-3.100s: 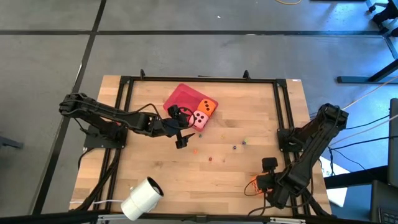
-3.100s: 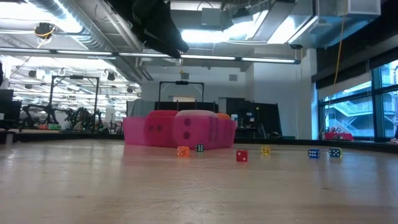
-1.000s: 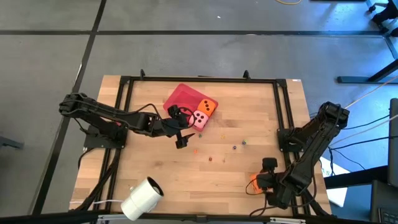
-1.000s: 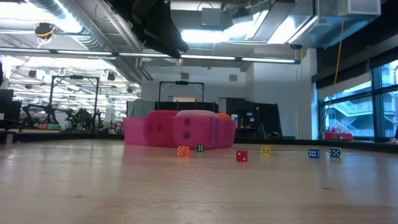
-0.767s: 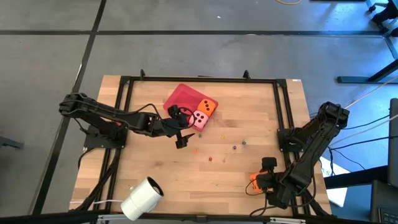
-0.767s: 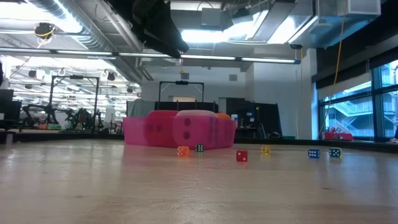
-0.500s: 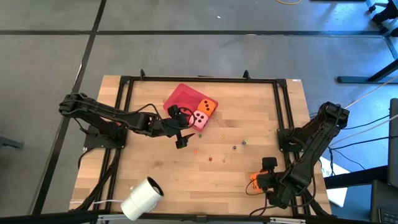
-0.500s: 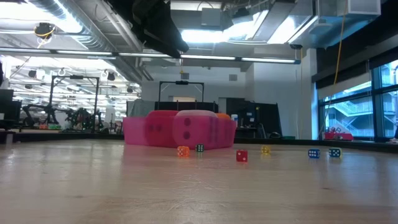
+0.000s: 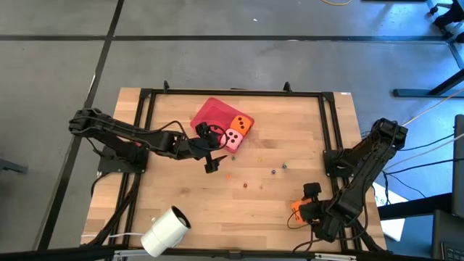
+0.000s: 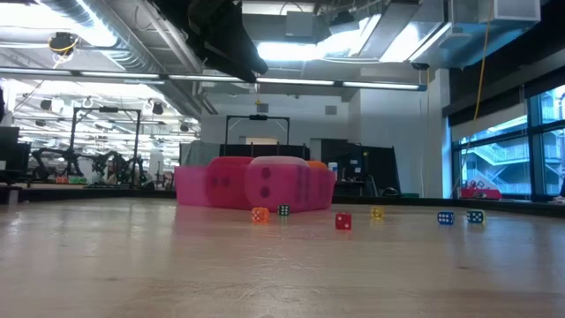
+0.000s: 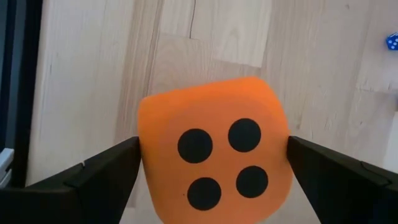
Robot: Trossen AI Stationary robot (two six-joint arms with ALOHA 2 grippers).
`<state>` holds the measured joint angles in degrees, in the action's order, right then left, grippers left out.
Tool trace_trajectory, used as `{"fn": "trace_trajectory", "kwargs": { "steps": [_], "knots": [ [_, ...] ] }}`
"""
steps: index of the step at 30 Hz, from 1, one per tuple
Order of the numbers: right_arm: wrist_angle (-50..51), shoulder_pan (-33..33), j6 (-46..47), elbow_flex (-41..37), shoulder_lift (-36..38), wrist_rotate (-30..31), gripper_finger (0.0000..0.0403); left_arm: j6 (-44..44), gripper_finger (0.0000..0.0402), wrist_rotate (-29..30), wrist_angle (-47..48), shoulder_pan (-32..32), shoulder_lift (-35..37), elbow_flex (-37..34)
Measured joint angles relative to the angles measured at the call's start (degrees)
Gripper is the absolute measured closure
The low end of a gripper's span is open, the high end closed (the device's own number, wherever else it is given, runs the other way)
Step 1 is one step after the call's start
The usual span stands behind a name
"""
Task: Pick & Place Dice
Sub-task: Put the large orange die into the red bin
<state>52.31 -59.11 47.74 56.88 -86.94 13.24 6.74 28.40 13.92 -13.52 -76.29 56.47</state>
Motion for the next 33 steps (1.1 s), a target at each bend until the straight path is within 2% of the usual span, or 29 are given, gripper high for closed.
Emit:
{"fn": "trace_trajectory", "kwargs": {
  "steps": [13,16,20,29,33],
  "knots": [
    [-0.05,0.00,5.23,0.13,-2.14,-0.54,0.0004,0.01,0.0002,0.01,0.00,0.00,0.00,0.00],
    [-0.30,0.00,6.94,0.07,-2.27,1.04,0.0004,0.00,0.0002,0.00,0.02,0.00,0.00,0.00],
    [-0.30,0.02,6.21,0.07,-2.27,-0.01,0.0006,0.00,0.0002,0.00,0.00,0.00,0.00,0.00],
    [-0.46,0.02,9.96,0.04,-2.32,0.04,0.0073,0.02,0.0002,0.02,0.00,0.00,0.00,0.00],
    [-0.50,0.02,11.88,0.06,-2.34,0.64,0.0082,0.00,0.0002,0.02,0.00,0.00,0.00,0.00]
  ]
}}
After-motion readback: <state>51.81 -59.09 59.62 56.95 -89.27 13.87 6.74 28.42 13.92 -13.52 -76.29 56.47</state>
